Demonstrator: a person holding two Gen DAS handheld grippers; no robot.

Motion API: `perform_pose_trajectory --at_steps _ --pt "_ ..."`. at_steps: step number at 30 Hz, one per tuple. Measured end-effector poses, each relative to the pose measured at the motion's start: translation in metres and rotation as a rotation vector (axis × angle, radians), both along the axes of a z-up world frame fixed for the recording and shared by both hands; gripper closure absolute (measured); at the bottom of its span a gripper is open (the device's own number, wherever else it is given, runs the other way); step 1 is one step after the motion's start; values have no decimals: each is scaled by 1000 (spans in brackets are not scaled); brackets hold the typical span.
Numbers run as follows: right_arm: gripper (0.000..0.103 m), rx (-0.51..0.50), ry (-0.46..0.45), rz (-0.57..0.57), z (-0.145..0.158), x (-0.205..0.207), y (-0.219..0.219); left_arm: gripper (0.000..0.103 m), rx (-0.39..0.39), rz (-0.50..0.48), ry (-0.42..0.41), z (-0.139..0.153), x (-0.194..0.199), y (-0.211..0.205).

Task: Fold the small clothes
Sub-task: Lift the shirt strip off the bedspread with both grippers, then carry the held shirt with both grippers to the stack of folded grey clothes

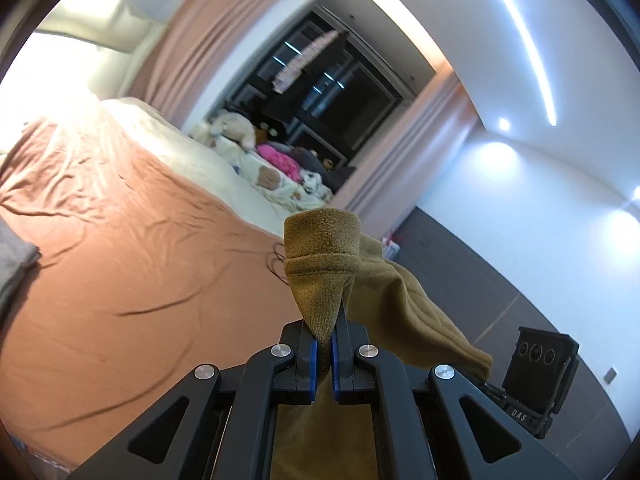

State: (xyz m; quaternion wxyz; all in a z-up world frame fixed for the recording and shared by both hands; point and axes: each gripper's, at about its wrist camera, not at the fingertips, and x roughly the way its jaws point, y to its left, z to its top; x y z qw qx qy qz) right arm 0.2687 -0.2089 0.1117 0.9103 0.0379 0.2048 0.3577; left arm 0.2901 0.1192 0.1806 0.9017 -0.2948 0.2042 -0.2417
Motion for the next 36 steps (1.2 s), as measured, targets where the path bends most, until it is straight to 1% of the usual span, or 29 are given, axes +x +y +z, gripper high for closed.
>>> perform_pose_trajectory --at_steps 3,4,11,17,22,27,36 --pt "92 -3 1 32 3 15 17 99 -2 33 0 -1 0 28" --pt "92 -1 1 43 2 11 21 99 -3 44 1 -1 -1 39" --pt "92 -6 9 122 -9 38 62 99 19 136 -7 -2 -6 117" --pt "92 -6 -1 207 -14 60 106 99 61 220 -21 3 -18 181" --pt "92 2 -9 284 -24 70 135 99 93 284 -25 2 -28 223" --pt "92 -16 -7 348 -34 81 163 99 125 347 -18 0 -32 267" --pt "92 -48 -3 459 -46 93 210 99 133 455 -7 -7 -45 345"
